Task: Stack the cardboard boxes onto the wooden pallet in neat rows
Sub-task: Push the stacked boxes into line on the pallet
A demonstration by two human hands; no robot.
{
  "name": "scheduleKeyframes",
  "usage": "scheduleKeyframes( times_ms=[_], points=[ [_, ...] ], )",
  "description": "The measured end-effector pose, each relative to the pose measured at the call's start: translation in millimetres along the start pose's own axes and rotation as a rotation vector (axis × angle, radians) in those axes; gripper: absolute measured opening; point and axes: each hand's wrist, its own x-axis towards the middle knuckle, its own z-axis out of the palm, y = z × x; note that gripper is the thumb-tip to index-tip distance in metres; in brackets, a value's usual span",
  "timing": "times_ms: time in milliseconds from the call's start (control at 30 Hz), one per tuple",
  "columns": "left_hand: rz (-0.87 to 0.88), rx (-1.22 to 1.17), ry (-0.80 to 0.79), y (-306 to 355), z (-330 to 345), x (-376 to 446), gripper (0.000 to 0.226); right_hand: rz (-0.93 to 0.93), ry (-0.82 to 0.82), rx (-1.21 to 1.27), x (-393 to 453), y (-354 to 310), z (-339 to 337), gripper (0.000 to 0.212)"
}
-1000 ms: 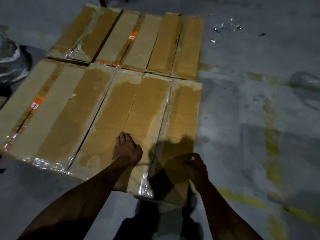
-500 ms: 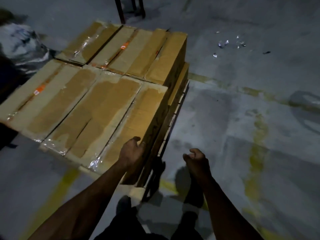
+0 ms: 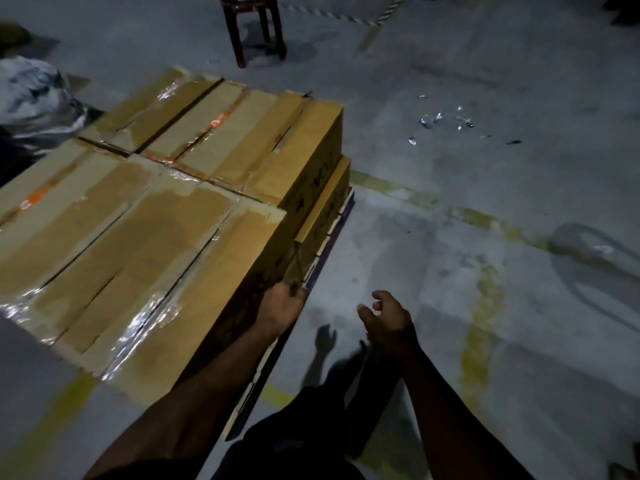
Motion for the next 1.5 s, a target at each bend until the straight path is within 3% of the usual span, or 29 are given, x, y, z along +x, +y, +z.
scheduleKeyframes(
  times_ms=[233,433,600,833,1067,1200,1367,1500],
  points=[
    [-0.062,0.015,-0.036,81,43,136,0.031,-0.037,-0.043,-0.124,154,-22,-79,0.06],
    [-0.063,0.052,-0.03,185,35,237,0.038,-0.073,-0.05,-0.23,272,-74,-166,0.067],
    [-0.037,0.079,-0.042,265,32,318,0.031,-0.134,-0.038,-0.299,376,-100,-237,0.069],
    [-0.056,0.113,0.049,369,68,436,0.033,-0.205,-0.079,-0.437,557,-126,-329,0.068],
    [-0.198,0.053,0.144,493,62,525,0.044,-0.378,-0.216,-0.575,699,-221,-407,0.061],
    [-0.27,-0.016,0.263,516,53,595,0.067,-0.473,-0.304,-0.596,770,-281,-421,0.065],
    [-0.364,-0.098,0.305,523,41,696,0.052,-0.526,-0.424,-0.658,872,-341,-402,0.068],
    [-0.467,-0.148,0.339,522,16,782,0.056,-0.545,-0.54,-0.701,957,-407,-375,0.07]
  ],
)
